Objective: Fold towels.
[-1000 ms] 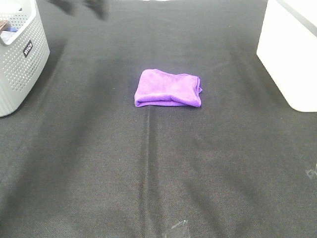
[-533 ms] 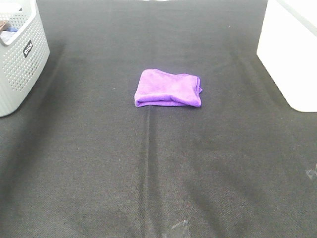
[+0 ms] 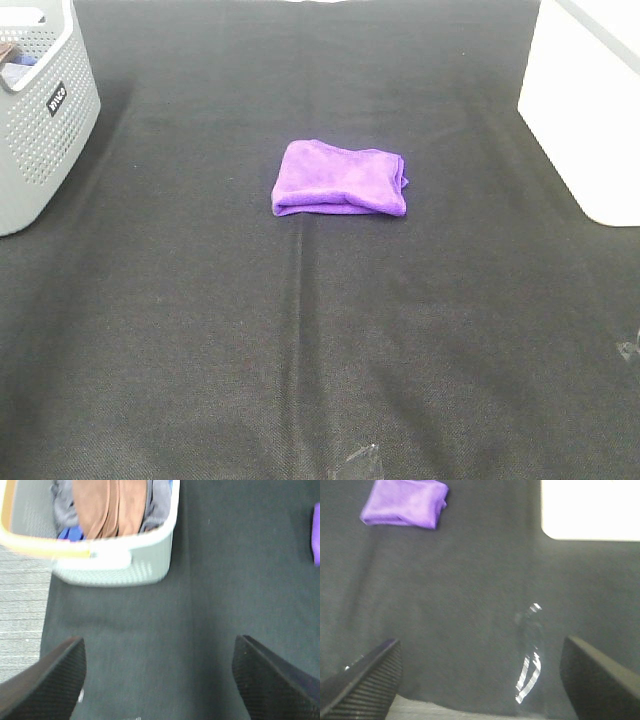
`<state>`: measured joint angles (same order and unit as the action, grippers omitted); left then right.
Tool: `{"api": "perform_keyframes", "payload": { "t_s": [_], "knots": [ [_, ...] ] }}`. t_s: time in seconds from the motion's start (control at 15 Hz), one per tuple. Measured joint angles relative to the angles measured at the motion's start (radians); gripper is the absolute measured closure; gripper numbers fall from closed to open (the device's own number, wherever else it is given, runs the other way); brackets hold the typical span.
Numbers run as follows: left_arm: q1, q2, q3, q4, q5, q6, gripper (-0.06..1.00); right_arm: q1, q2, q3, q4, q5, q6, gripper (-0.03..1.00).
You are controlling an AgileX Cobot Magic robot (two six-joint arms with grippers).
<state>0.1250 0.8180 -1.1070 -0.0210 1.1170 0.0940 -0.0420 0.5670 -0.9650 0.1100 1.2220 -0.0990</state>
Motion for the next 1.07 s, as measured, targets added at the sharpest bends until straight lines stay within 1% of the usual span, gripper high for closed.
{"api": "perform_keyframes", "payload": {
  "t_s": [0.13, 0.27, 0.4, 0.53, 0.67, 0.73, 0.8, 1.07],
  "knots": [
    [0.0, -0.23, 0.159, 0.005, -0.004, 0.0, 0.2, 0.0, -0.177, 0.125, -0.042, 0.001, 0.0, 0.15],
    [0.0, -0.414, 0.292, 0.006, -0.016, -0.008, 0.2, 0.0, -0.325, 0.217, -0.063, 0.001, 0.0, 0.15],
    [-0.011, -0.558, 0.423, 0.004, -0.018, -0.027, 0.2, 0.0, -0.465, 0.299, -0.076, -0.018, 0.0, 0.15],
    [-0.048, -0.635, 0.512, 0.003, -0.012, -0.033, 0.2, 0.0, -0.563, 0.351, -0.077, -0.028, 0.001, 0.15],
    [-0.057, -0.716, 0.571, 0.003, -0.012, -0.055, 0.2, 0.0, -0.572, 0.378, -0.08, -0.027, 0.01, 0.15],
    [-0.057, -0.803, 0.582, 0.003, -0.023, -0.062, 0.2, 0.0, -0.572, 0.408, -0.083, -0.054, 0.01, 0.15],
    [-0.057, -0.803, 0.582, 0.003, -0.023, -0.062, 0.2, 0.0, -0.572, 0.408, -0.083, -0.054, 0.01, 0.15],
    [-0.058, -0.824, 0.589, -0.007, -0.033, -0.067, 0.2, 0.0, -0.572, 0.511, -0.083, -0.103, 0.044, 0.15]
  ]
}}
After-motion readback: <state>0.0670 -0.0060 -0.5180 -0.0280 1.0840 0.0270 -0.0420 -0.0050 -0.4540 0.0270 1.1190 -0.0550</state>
